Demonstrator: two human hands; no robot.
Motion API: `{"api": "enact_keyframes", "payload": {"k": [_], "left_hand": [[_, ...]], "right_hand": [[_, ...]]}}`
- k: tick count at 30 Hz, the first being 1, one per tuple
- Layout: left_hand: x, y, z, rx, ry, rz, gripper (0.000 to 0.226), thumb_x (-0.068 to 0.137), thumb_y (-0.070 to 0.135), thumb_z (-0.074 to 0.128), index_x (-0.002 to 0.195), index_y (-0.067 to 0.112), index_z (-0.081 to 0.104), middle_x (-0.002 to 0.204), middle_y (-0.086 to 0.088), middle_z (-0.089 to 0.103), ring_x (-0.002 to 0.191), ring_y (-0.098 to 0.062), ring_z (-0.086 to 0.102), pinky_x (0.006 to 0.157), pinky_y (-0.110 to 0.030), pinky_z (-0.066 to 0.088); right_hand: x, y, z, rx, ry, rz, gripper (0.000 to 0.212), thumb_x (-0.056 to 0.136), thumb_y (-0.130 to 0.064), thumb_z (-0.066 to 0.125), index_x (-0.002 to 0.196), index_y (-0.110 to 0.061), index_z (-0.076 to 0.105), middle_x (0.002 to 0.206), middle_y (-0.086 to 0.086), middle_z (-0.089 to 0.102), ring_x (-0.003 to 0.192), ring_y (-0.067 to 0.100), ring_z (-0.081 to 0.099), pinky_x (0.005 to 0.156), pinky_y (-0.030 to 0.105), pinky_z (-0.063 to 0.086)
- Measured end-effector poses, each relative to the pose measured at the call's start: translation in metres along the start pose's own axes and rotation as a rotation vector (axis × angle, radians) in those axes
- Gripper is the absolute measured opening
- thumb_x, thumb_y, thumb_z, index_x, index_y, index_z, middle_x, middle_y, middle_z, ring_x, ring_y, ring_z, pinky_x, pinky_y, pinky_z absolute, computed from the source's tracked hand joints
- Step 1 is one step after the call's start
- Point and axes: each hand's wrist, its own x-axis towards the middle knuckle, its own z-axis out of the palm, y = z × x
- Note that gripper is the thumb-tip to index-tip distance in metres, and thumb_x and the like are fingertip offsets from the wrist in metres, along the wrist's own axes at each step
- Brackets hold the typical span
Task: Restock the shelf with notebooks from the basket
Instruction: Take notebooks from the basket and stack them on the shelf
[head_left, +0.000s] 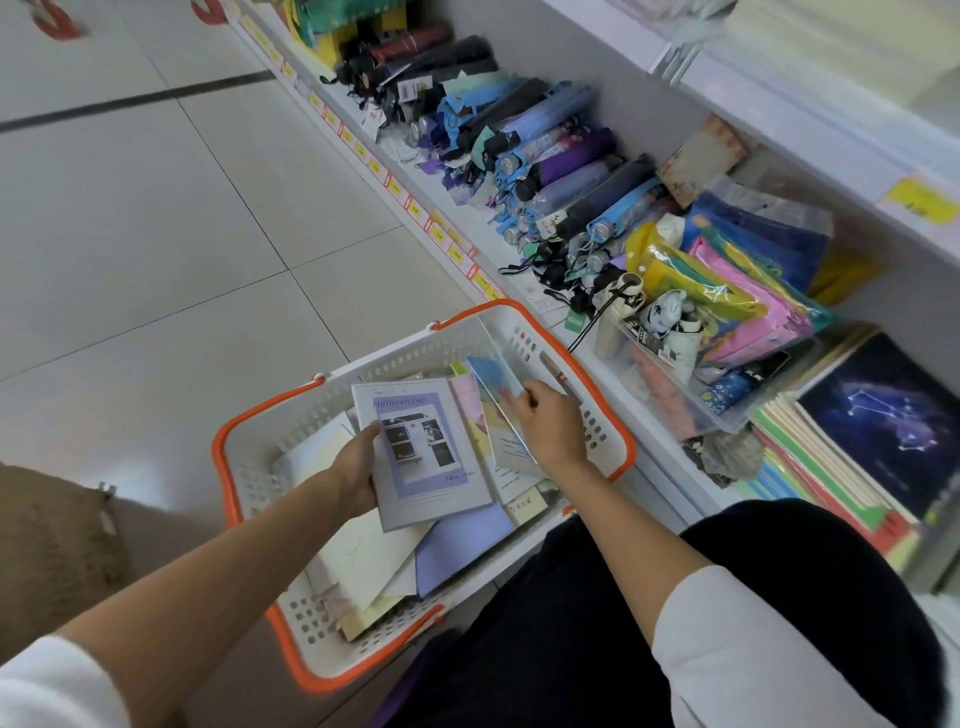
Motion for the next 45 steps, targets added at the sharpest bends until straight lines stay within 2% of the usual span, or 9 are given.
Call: {"api": "enact_keyframes", "payload": {"k": [5,9,15,18,23,26,30,33,45], "left_hand": [[0.009,0.002,0.003,-0.057,-0.086,0.03,0.073,0.094,0.067,0.02,0.131,0.015,0.056,0.126,-0.016,0.062,0.111,-0.036,0.06,0.085,-0.048,0.05],[0.006,0.011,0.014,0.019,-0.142,0.042,0.076,0.09,0.072,0.027,0.126,0.014,0.06,0.123,-0.015,0.064,0.112,-0.033,0.061,0.09,-0.046,0.05],[0.004,0.013,0.023,0.207,0.049,0.101,0.037,0.091,-0.005,0.056,0.127,-0.004,0.052,0.125,-0.025,0.059,0.091,-0.035,0.062,0.081,-0.048,0.05],[-0.001,0.02,0.024,0.227,-0.026,0.169,0.037,0.089,-0.01,0.052,0.125,-0.001,0.054,0.12,-0.022,0.062,0.095,-0.035,0.063,0.084,-0.047,0.051],[-0.032,0.046,0.046,0.208,-0.308,0.232,0.034,0.091,-0.005,0.046,0.122,0.005,0.057,0.118,-0.016,0.065,0.099,-0.029,0.065,0.073,-0.035,0.059],[-0.044,0.061,0.076,0.237,-0.395,0.273,0.034,0.092,-0.003,0.043,0.12,0.008,0.058,0.112,-0.014,0.069,0.097,-0.03,0.067,0.073,-0.037,0.059],[-0.065,0.068,0.133,0.297,-0.283,0.436,0.022,0.09,0.012,0.06,0.111,0.007,0.063,0.098,-0.015,0.071,0.079,-0.032,0.068,0.068,-0.039,0.057],[-0.083,0.066,0.179,0.325,-0.245,0.593,0.018,0.088,0.019,0.067,0.104,0.01,0.064,0.101,-0.012,0.071,0.083,-0.028,0.068,0.072,-0.04,0.057],[-0.203,0.052,0.356,0.402,-0.658,0.699,0.018,0.095,0.011,0.055,0.113,0.01,0.06,0.105,-0.011,0.069,0.09,-0.031,0.066,0.08,-0.044,0.055]], "right_hand": [[-0.019,-0.027,0.018,-0.005,-0.183,-0.265,0.023,0.091,-0.02,0.05,0.077,-0.006,0.061,0.063,0.011,0.062,0.056,0.027,0.058,0.053,0.038,0.048],[-0.046,-0.038,0.041,-0.059,-0.413,-0.391,0.023,0.088,-0.023,0.053,0.074,-0.006,0.056,0.067,0.015,0.059,0.066,0.034,0.059,0.056,0.038,0.044],[-0.045,-0.04,0.03,0.129,-0.566,-0.165,0.035,0.089,-0.042,0.061,0.113,-0.018,0.07,0.112,0.003,0.07,0.101,0.014,0.064,0.088,0.033,0.053],[-0.027,-0.031,0.012,0.262,-0.439,0.08,0.049,0.091,-0.048,0.054,0.132,-0.022,0.055,0.127,-0.002,0.058,0.112,0.015,0.057,0.095,0.037,0.05],[-0.007,-0.022,-0.028,0.409,-0.374,0.246,0.025,0.099,-0.035,0.043,0.11,-0.016,0.056,0.1,0.0,0.065,0.088,0.013,0.063,0.074,0.028,0.052],[-0.005,-0.027,-0.044,0.57,-0.286,0.28,0.029,0.094,-0.033,0.05,0.12,-0.021,0.055,0.114,0.002,0.068,0.098,0.019,0.066,0.086,0.038,0.055],[-0.008,-0.035,-0.092,0.627,-0.139,0.211,0.012,0.095,-0.015,0.055,0.106,-0.02,0.056,0.1,-0.005,0.067,0.088,0.01,0.063,0.079,0.027,0.054],[-0.012,-0.03,-0.139,0.63,0.052,0.151,0.028,0.091,-0.012,0.064,0.115,-0.01,0.051,0.102,-0.002,0.063,0.091,0.016,0.063,0.065,0.014,0.052],[-0.069,0.005,-0.331,0.675,0.542,0.094,0.024,0.093,-0.006,0.055,0.114,-0.016,0.056,0.106,0.0,0.065,0.087,0.013,0.066,0.068,0.02,0.054]]}}
